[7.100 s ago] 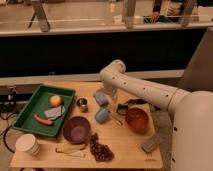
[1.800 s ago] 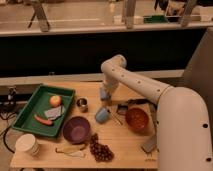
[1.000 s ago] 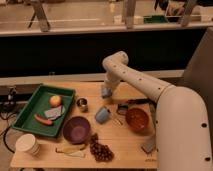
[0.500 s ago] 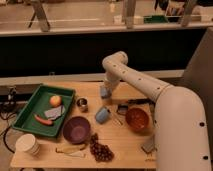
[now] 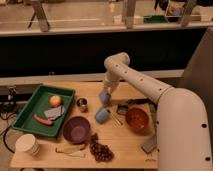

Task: Place sponge in table surface

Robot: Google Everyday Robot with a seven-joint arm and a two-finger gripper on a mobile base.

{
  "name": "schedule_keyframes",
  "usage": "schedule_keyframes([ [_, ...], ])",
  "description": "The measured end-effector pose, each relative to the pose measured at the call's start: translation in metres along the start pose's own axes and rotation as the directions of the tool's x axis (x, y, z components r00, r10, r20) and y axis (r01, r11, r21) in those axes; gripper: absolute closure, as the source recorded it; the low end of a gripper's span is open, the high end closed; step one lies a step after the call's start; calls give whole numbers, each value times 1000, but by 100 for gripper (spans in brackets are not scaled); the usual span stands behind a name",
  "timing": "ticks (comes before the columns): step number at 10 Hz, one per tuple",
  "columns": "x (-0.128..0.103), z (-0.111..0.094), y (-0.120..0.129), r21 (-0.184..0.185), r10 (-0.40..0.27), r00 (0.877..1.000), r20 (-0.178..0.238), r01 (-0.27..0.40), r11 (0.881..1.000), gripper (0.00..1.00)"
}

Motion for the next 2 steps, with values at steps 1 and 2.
schedule_keyframes([
  [1, 0, -4, -2, 1, -13, 1000, -25, 13, 1000, 20],
  [2, -1, -7, -3, 3, -16, 999, -48, 17, 1000, 20],
])
